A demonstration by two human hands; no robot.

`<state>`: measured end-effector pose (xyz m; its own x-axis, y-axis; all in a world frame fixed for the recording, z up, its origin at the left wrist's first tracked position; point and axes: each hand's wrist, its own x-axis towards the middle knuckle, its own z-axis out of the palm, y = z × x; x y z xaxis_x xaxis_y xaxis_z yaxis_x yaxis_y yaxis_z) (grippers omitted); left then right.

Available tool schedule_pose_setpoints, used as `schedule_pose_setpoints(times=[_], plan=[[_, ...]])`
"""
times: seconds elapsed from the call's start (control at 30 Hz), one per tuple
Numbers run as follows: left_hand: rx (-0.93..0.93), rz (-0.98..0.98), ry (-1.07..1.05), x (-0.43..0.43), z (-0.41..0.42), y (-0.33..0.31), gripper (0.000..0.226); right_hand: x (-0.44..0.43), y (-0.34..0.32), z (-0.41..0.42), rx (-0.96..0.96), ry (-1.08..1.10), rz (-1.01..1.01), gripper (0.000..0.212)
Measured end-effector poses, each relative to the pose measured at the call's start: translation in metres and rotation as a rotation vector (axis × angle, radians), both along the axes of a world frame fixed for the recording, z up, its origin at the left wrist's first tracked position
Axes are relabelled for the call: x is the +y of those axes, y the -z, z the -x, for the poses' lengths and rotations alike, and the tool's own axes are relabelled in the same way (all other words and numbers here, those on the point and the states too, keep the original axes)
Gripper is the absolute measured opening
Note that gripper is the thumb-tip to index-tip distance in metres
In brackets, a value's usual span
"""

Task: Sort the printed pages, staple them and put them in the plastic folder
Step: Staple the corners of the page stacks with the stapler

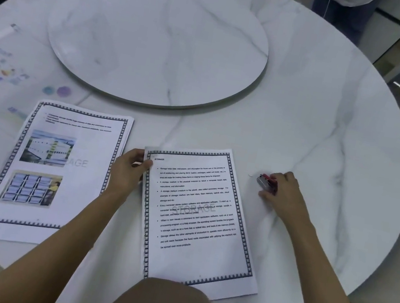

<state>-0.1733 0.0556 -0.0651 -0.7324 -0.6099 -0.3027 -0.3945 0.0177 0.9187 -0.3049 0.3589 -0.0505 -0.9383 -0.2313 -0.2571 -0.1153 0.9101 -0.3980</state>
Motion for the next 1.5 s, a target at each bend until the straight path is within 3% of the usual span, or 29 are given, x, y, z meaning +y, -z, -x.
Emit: schedule_pose_setpoints(times=[0.13, 0.2, 0.37, 0.47, 0.6, 0.73, 0.87, 0.97, 1.1, 1.17, 1.5], plan=[[0.035, 0.028, 0.035, 0.008, -0.006, -0.002, 0.012, -0.004, -0.004, 0.002, 0.008, 0.009, -0.039, 0.031], [0.061, 0.039, 0.055, 0.012, -0.009, -0.007, 0.013, -0.006, -0.012, 0.000, -0.006, 0.020, 0.062, 0.025], [0.071, 0.025, 0.096, 0.013, -0.012, -0.015, 0.015, -0.026, -0.032, -0.017, -0.278, 0.172, 0.849, 0.015], [0.078, 0.027, 0.092, 0.015, -0.013, -0.018, 0.011, -0.048, -0.034, -0.023, -0.573, 0.265, 1.285, 0.022], [0.091, 0.023, 0.080, 0.018, -0.015, -0.021, 0.010, -0.071, -0.029, -0.025, -0.877, 0.287, 1.546, 0.043], [0.086, 0.035, 0.110, 0.015, -0.018, -0.025, 0.016, -0.088, -0.026, -0.027, -1.007, 0.202, 1.581, 0.054], [0.076, 0.030, 0.108, 0.013, -0.019, -0.024, 0.012, -0.102, -0.029, -0.025, -1.004, 0.154, 1.503, 0.060], [0.077, 0.017, 0.097, 0.013, -0.018, -0.022, 0.011, -0.114, -0.035, -0.024, -0.908, 0.068, 1.413, 0.052], [0.099, 0.028, 0.100, 0.015, -0.018, -0.024, 0.014, -0.135, -0.041, -0.026, -0.463, -0.114, 1.072, 0.028], [0.110, 0.022, 0.104, 0.016, -0.018, -0.026, 0.012, -0.144, -0.040, -0.028, -0.347, -0.183, 0.950, 0.022], [0.106, 0.079, 0.145, 0.020, -0.018, -0.029, 0.011, -0.168, -0.035, -0.040, -0.340, -0.345, 0.767, 0.030]])
